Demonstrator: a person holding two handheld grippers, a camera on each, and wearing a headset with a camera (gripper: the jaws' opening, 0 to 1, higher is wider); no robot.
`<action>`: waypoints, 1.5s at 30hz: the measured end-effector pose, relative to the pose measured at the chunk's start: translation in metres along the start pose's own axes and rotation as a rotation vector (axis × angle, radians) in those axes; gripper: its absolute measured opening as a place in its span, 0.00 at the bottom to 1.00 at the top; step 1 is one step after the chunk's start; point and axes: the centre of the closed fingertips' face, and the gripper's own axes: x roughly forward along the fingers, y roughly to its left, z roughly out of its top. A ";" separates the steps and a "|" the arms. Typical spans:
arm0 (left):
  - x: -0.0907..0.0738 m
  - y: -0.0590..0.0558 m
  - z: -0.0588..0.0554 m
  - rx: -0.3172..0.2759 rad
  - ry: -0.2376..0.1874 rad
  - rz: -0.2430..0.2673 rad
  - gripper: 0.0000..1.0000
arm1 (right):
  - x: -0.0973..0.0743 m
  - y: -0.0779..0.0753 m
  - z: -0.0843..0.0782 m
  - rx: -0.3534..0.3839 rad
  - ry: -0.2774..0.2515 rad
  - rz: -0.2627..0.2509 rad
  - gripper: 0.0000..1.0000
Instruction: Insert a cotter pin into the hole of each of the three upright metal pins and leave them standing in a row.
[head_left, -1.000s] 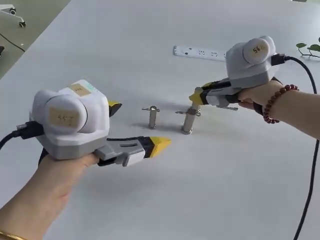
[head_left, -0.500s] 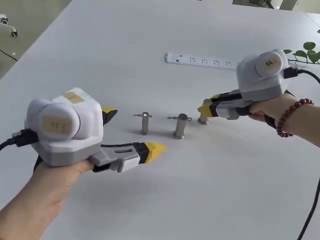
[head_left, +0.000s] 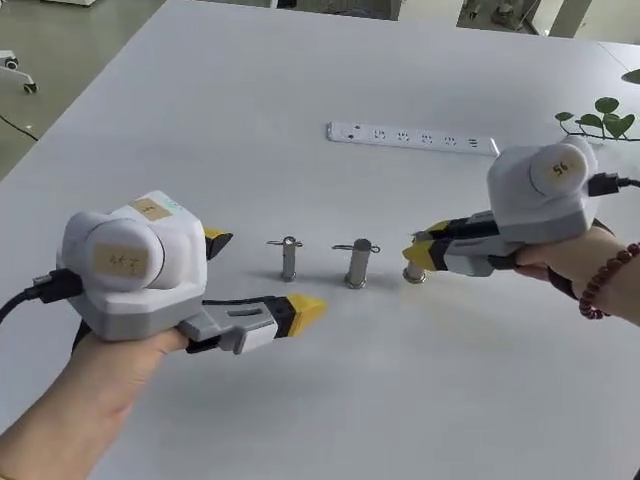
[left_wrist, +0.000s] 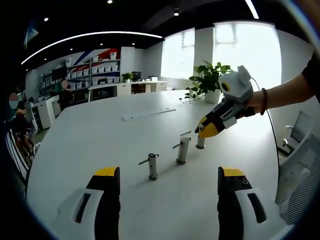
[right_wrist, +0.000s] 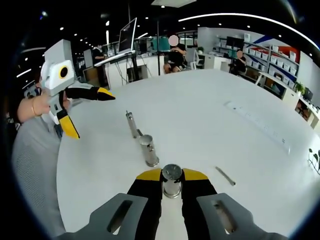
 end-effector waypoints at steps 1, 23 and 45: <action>0.000 0.001 0.001 0.001 -0.007 -0.002 0.80 | -0.001 0.003 -0.001 0.000 0.000 0.001 0.08; -0.004 0.003 0.012 0.009 -0.035 0.008 0.79 | -0.001 0.063 -0.005 0.083 -0.081 -0.037 0.08; -0.005 0.002 0.011 0.014 -0.026 0.008 0.77 | 0.019 0.084 -0.005 0.064 -0.107 -0.061 0.09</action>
